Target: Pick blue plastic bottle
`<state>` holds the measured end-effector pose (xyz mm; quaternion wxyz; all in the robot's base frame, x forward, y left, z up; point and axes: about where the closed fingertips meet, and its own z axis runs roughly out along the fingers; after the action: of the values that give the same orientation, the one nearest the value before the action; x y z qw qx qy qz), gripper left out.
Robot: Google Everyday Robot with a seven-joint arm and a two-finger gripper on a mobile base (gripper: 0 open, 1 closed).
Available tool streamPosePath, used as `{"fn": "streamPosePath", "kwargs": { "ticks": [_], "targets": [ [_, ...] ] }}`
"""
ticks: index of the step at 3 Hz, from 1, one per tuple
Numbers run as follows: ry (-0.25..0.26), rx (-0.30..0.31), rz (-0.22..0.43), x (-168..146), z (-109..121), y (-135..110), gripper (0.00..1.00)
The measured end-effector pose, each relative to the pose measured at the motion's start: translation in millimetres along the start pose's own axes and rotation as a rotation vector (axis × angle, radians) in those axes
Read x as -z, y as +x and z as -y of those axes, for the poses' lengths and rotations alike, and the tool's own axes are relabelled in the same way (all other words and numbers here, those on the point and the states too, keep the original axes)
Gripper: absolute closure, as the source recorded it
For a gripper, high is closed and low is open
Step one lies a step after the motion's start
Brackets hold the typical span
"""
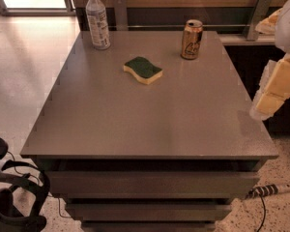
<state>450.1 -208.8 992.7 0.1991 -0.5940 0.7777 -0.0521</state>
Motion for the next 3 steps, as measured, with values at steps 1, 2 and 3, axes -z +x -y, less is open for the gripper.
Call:
{"fn": "streamPosePath", "kwargs": {
  "ticks": [1,2,3],
  "targets": [
    [0.081,-0.067,0.12,-10.8,29.5,-31.9,0.0],
    [0.152,-0.213,0.335,-38.7,74.9,-87.8,0.0],
    [0.182,-0.307,0.495,-53.2,104.9,-127.1,0.0]
  ]
}}
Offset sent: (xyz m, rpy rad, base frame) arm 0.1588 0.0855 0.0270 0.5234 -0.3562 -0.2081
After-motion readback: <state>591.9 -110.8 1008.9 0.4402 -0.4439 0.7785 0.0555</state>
